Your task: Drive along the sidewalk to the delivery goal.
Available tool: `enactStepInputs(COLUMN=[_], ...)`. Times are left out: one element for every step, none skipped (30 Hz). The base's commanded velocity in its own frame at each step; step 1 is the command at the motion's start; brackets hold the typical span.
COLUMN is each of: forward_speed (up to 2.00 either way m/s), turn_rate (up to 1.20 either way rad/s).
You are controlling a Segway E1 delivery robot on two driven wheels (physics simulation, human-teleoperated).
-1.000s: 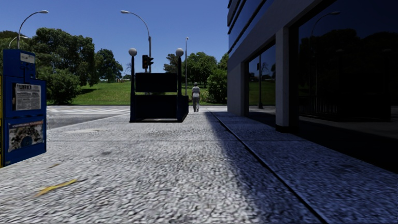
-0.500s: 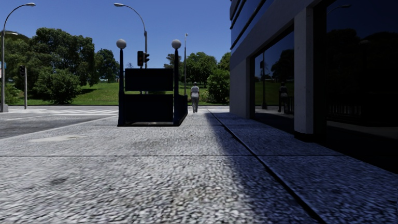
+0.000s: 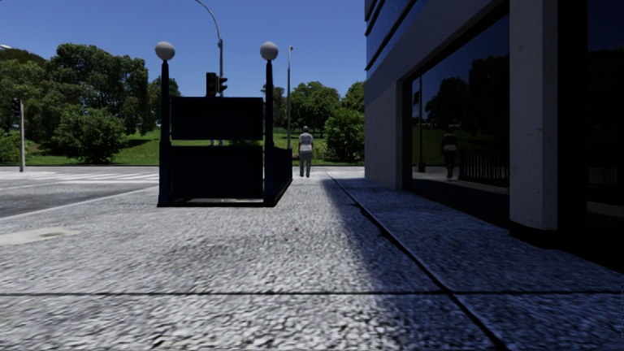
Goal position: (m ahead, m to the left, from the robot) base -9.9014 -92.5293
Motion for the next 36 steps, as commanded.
enactStepInputs(forward_speed=[2.0, 2.0, 2.0, 2.0, 2.0, 2.0, 2.0, 2.0, 2.0, 2.0, 2.0, 2.0, 2.0, 2.0, 2.0, 2.0, 2.0, 2.0, 2.0, 2.0, 2.0, 2.0, 2.0, 2.0, 2.0, 2.0, 2.0, 2.0, 2.0, 2.0, 2.0, 2.0, 2.0, 2.0, 2.0, 2.0], turn_rate=[0.0, 0.0, 0.0, 0.0, 0.0, 0.0, 0.0, 0.0, 0.0, 0.0, 0.0, 0.0, 0.0, 0.0, 0.0, 0.0, 0.0, 0.0, 0.0, 0.0, 0.0, 0.0, 0.0, 0.0, 0.0, 0.0, 0.0, 0.0, 0.0, 0.0, 0.0, 0.0, 0.0, 0.0, 0.0, 0.0])
